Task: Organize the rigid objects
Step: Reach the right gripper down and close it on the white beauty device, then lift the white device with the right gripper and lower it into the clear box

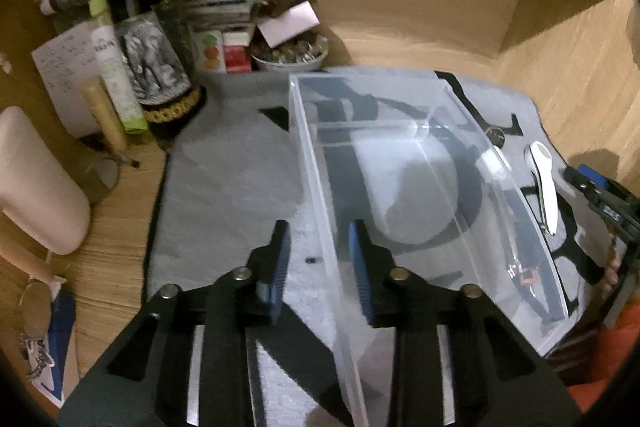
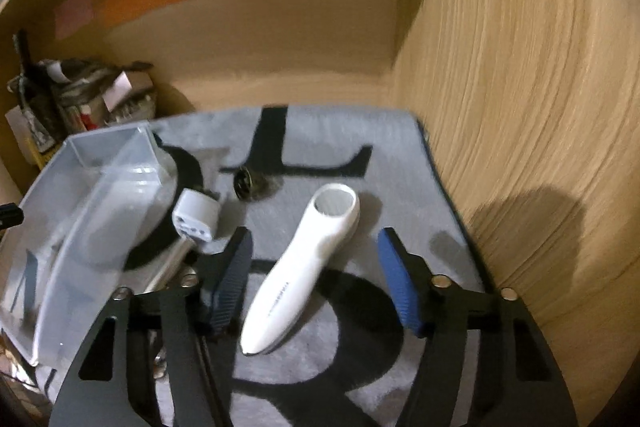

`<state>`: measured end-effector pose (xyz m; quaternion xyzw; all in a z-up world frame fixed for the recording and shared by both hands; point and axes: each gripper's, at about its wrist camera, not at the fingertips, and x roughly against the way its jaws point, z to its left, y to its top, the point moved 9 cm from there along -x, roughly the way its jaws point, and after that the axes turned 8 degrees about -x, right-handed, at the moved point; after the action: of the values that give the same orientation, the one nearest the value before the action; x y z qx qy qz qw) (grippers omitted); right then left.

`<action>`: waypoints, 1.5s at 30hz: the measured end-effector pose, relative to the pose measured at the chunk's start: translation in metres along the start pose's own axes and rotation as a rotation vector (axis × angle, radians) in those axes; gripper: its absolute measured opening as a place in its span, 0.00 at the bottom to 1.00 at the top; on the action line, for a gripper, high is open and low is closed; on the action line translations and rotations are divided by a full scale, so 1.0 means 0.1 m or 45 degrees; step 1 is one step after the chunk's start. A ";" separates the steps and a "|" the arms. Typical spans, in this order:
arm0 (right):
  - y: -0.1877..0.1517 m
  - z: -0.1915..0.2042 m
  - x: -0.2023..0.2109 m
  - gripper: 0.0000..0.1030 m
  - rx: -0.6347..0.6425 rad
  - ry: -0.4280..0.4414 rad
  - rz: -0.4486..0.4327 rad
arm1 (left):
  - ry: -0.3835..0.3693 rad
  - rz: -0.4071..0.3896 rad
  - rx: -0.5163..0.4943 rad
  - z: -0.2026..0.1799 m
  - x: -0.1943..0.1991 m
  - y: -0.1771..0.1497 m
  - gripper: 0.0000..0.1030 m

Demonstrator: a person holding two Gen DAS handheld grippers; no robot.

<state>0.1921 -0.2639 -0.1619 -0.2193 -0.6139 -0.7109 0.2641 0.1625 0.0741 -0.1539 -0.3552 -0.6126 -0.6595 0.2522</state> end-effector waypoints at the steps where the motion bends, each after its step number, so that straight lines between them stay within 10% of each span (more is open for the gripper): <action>1: -0.02 -0.01 -0.05 0.56 -0.012 0.004 0.025 | -0.006 0.006 -0.001 -0.01 -0.02 0.00 0.25; 17: -0.19 0.00 -0.64 0.49 -0.085 0.008 0.257 | -0.047 0.011 0.012 -0.03 -0.11 -0.02 0.10; 22: -0.17 0.04 -0.66 0.29 -0.047 -0.021 0.237 | -0.041 -0.004 0.010 -0.04 -0.10 -0.02 0.10; 45: 0.19 0.60 0.26 0.28 0.040 0.164 -0.044 | -0.050 -0.033 -0.005 -0.04 -0.09 -0.01 0.10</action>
<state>0.1843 -0.2093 -0.1219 -0.1581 -0.6103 -0.7183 0.2942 0.1671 0.0688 -0.1617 -0.3604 -0.6207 -0.6569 0.2308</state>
